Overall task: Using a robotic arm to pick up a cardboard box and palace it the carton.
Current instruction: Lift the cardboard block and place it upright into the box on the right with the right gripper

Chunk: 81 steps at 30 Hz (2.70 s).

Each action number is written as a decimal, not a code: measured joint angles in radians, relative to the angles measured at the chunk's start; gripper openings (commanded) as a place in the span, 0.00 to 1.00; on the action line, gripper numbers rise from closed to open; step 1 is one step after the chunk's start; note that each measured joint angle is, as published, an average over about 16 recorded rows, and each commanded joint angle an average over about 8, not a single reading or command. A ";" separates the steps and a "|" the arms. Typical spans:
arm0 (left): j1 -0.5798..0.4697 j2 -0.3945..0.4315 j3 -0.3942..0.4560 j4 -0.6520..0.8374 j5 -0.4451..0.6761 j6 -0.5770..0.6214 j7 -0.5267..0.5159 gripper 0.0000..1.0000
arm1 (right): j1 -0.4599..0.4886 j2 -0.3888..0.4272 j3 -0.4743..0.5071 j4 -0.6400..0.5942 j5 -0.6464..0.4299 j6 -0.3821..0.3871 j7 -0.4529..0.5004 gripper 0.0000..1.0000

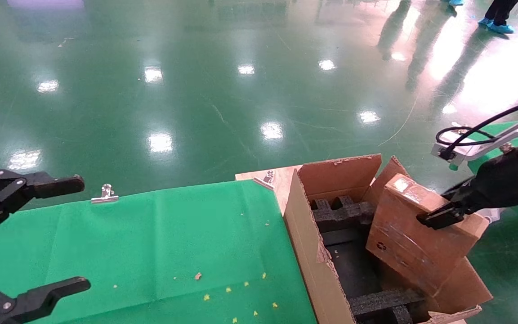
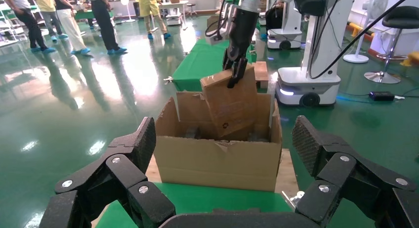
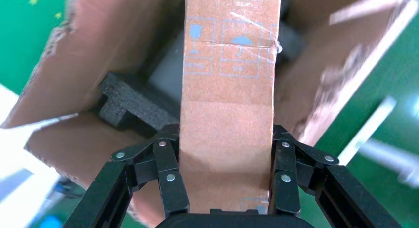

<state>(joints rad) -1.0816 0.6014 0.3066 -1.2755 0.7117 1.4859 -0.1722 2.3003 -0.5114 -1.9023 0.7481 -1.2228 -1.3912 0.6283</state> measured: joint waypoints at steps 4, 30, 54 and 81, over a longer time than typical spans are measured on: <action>0.000 0.000 0.000 0.000 0.000 0.000 0.000 1.00 | -0.005 0.013 -0.021 0.065 -0.036 0.053 0.179 0.00; 0.000 0.000 0.001 0.001 -0.001 0.000 0.001 1.00 | -0.051 0.072 -0.072 0.282 -0.168 0.342 0.771 0.00; 0.000 -0.001 0.002 0.001 -0.001 -0.001 0.001 1.00 | -0.127 0.170 -0.156 0.589 -0.469 0.606 1.221 0.00; -0.001 -0.001 0.003 0.001 -0.002 -0.001 0.002 1.00 | -0.289 0.110 -0.191 0.472 -0.348 0.699 1.125 0.00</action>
<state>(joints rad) -1.0824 0.6004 0.3093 -1.2746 0.7098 1.4848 -0.1706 2.0112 -0.4013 -2.0937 1.2204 -1.5704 -0.6917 1.7535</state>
